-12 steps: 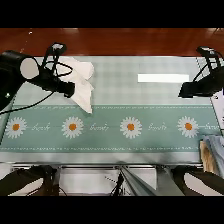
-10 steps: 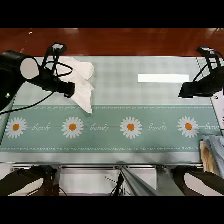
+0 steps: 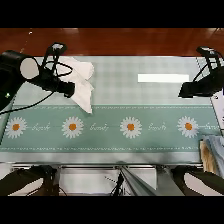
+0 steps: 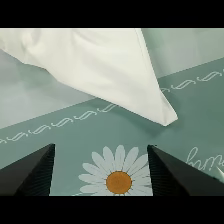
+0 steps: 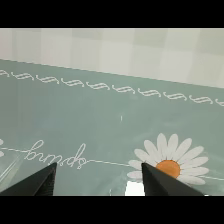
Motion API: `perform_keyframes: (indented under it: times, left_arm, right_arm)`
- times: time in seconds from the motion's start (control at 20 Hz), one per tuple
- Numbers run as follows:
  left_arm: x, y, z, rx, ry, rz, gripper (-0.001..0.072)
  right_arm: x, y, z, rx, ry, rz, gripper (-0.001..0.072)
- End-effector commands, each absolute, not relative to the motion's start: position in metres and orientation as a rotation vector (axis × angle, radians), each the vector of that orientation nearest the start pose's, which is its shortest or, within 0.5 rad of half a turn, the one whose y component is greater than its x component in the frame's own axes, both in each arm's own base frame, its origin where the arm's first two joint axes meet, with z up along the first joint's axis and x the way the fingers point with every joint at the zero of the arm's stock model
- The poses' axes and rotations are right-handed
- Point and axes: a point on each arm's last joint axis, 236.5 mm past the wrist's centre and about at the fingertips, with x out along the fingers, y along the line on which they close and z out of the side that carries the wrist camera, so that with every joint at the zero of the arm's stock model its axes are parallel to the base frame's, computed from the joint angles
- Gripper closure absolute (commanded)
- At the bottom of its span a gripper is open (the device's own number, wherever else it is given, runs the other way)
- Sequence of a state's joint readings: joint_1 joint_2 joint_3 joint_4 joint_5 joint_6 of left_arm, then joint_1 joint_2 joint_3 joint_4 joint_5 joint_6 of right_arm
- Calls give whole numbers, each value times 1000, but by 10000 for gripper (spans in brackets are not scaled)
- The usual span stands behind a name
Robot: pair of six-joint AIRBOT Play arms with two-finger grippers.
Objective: Fold the shirts.
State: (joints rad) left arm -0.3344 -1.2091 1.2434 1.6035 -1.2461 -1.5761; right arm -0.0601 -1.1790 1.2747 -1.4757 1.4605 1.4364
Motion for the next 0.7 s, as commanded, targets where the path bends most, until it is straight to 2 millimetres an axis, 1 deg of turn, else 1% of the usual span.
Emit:
perform_keyframes:
  times: [0.0,0.15,0.2,0.3,0.35,0.45,0.5,0.55,0.65]
  left_arm:
    - [361,-118,59,226,1195,-269,-13]
    - [361,-118,59,226,1195,-269,-13]
    - [365,-121,60,211,1180,-270,-13]
    - [381,-127,66,198,1105,-277,-13]
    - [384,-128,67,195,1090,-278,-13]
    - [383,-127,65,198,1098,-277,-13]
    - [384,-127,65,198,1096,-277,-13]
    - [388,-128,67,203,1075,-279,-13]
    - [412,-122,80,264,960,-262,-13]
  right_arm:
    - [336,2,67,1,1356,114,108]
    - [337,2,67,1,1351,113,108]
    - [339,2,68,1,1346,113,109]
    - [339,2,68,0,1343,111,108]
    - [339,2,68,1,1344,112,108]
    - [336,4,67,6,1357,118,108]
    - [336,8,68,19,1355,132,109]
    - [338,11,68,30,1347,143,108]
    - [343,12,70,21,1324,153,109]
